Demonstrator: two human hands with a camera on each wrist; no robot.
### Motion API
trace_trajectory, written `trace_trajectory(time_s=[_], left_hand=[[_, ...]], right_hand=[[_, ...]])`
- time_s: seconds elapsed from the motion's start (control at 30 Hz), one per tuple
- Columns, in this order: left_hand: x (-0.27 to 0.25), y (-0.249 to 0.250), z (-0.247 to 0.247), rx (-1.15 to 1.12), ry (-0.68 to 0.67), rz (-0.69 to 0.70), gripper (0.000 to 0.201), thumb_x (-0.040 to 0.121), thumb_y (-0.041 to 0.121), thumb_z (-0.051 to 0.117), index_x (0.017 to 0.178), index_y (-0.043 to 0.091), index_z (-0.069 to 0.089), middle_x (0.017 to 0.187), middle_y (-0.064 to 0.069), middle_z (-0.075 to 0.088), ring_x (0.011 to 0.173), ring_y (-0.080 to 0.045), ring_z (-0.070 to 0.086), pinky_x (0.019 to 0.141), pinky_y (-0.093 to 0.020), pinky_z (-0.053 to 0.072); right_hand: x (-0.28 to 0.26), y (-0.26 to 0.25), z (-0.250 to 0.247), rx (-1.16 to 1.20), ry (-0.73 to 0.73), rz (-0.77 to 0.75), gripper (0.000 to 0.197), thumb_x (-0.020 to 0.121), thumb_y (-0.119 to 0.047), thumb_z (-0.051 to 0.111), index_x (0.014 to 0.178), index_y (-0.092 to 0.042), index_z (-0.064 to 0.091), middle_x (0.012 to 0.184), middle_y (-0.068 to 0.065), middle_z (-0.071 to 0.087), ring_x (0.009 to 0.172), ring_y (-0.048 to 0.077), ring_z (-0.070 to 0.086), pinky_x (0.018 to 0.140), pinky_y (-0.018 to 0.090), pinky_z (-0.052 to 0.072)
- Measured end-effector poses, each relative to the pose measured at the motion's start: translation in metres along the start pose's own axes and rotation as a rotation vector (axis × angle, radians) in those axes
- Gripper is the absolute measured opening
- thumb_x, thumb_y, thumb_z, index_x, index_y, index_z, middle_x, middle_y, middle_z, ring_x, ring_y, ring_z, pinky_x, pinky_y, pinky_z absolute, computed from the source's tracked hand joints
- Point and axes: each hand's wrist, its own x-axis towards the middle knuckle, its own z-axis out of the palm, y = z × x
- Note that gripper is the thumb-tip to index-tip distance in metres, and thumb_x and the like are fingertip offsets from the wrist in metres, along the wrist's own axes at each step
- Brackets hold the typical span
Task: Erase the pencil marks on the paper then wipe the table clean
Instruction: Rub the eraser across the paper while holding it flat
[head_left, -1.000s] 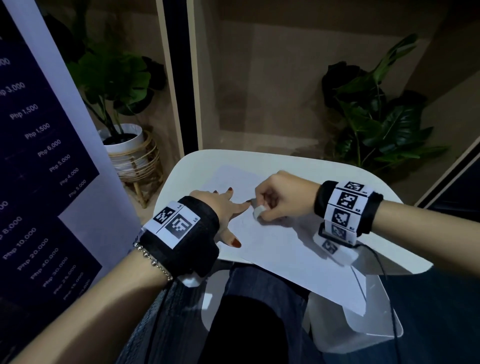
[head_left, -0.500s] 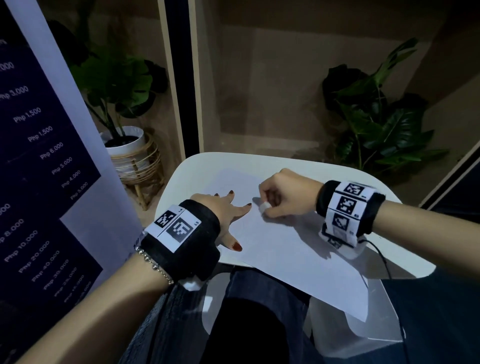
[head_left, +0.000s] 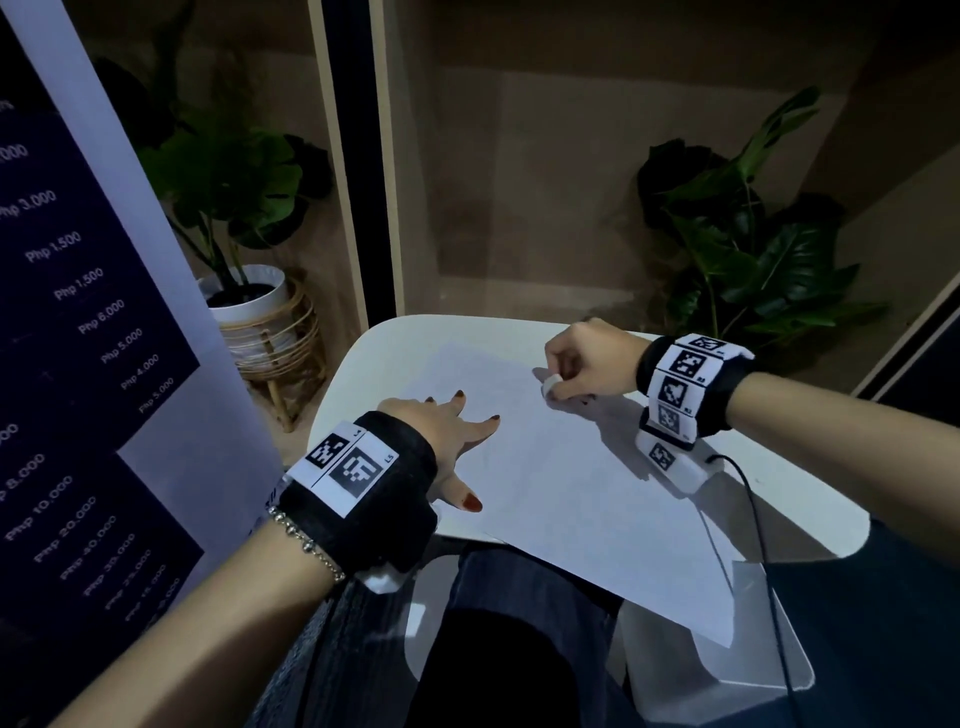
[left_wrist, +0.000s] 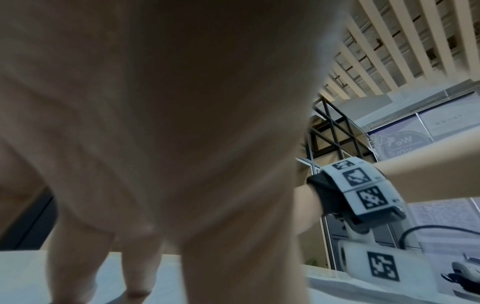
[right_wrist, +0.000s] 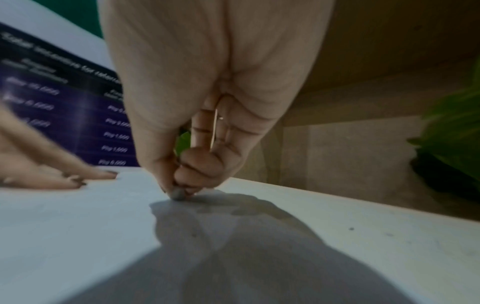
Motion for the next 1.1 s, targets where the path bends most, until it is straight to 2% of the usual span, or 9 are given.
trace_trajectory(time_s=[0.2,0.3,0.4,0.57,0.67,0.73,0.8,0.97,1.1], left_hand=[[0.001,0.000,0.001,0.014,0.006,-0.003,0.099,0.085,0.066,0.057,0.152,0.043,-0.012,0.164,-0.001,-0.015,0.150,-0.030,0.012,0.110,-0.047,0.036],[0.004,-0.001,0.000,0.015,-0.012,0.004,0.102,0.084,0.066,0.058,0.152,0.042,-0.013,0.164,-0.002,-0.016,0.150,-0.032,0.011,0.111,-0.050,0.035],[0.003,-0.001,0.000,0.014,-0.010,0.002,0.101,0.084,0.065,0.059,0.153,0.042,-0.013,0.164,-0.002,-0.015,0.150,-0.032,0.011,0.112,-0.049,0.035],[0.003,-0.002,0.000,0.003,-0.012,0.002,0.101,0.084,0.065,0.059,0.153,0.043,-0.012,0.163,-0.001,-0.016,0.150,-0.031,0.010,0.111,-0.047,0.034],[0.003,0.000,0.000,0.010,-0.013,-0.005,0.101,0.084,0.065,0.058,0.153,0.042,-0.013,0.163,-0.002,-0.016,0.150,-0.033,0.011,0.110,-0.048,0.034],[0.002,0.002,-0.001,0.014,-0.010,-0.007,0.101,0.085,0.065,0.058,0.153,0.042,-0.013,0.164,-0.002,-0.016,0.150,-0.034,0.011,0.111,-0.049,0.034],[0.001,0.002,-0.001,0.019,-0.009,-0.008,0.100,0.085,0.064,0.057,0.153,0.042,-0.013,0.164,-0.002,-0.016,0.150,-0.034,0.011,0.112,-0.049,0.033],[-0.001,0.000,-0.001,0.017,-0.010,-0.006,0.100,0.085,0.064,0.059,0.152,0.044,-0.012,0.163,-0.001,-0.016,0.150,-0.031,0.011,0.110,-0.046,0.036],[-0.004,0.003,-0.004,0.020,-0.012,-0.009,0.100,0.086,0.062,0.059,0.153,0.042,-0.012,0.164,-0.002,-0.015,0.149,-0.034,0.014,0.110,-0.047,0.036]], right_hand=[[-0.010,-0.025,0.013,0.177,-0.209,-0.083,0.013,0.078,-0.017,0.078,0.076,-0.011,0.066,0.065,-0.004,0.066,0.056,0.004,0.054,0.062,0.021,0.047],[0.000,-0.014,0.009,0.119,-0.083,-0.030,0.016,0.077,-0.019,0.078,0.071,-0.016,0.064,0.065,-0.002,0.067,0.055,0.006,0.055,0.062,0.026,0.045],[0.005,-0.006,0.006,0.049,0.018,0.014,0.016,0.078,-0.017,0.074,0.069,-0.016,0.061,0.062,-0.002,0.066,0.053,0.004,0.054,0.061,0.023,0.040],[-0.002,-0.012,0.011,0.256,-0.249,-0.055,0.013,0.078,-0.013,0.077,0.078,-0.007,0.066,0.072,0.009,0.071,0.060,0.014,0.063,0.062,0.026,0.051],[0.006,-0.002,0.007,0.156,-0.115,-0.013,0.011,0.078,-0.018,0.078,0.076,-0.014,0.067,0.068,0.001,0.070,0.060,0.008,0.060,0.068,0.030,0.051],[0.010,-0.001,0.007,0.074,0.014,0.015,0.014,0.079,-0.018,0.076,0.071,-0.016,0.064,0.061,-0.006,0.065,0.057,0.004,0.055,0.065,0.027,0.045],[0.008,-0.008,0.008,0.046,0.047,0.015,0.014,0.079,-0.018,0.074,0.071,-0.016,0.063,0.060,-0.007,0.062,0.056,0.003,0.053,0.063,0.023,0.040],[-0.005,-0.028,0.007,0.223,-0.268,-0.077,0.014,0.079,-0.012,0.077,0.078,-0.005,0.065,0.065,0.002,0.068,0.054,0.008,0.060,0.057,0.018,0.048],[0.013,-0.002,0.000,-0.018,-0.050,0.044,0.015,0.078,-0.019,0.077,0.077,-0.009,0.066,0.066,0.000,0.066,0.060,0.012,0.058,0.061,0.024,0.044]])
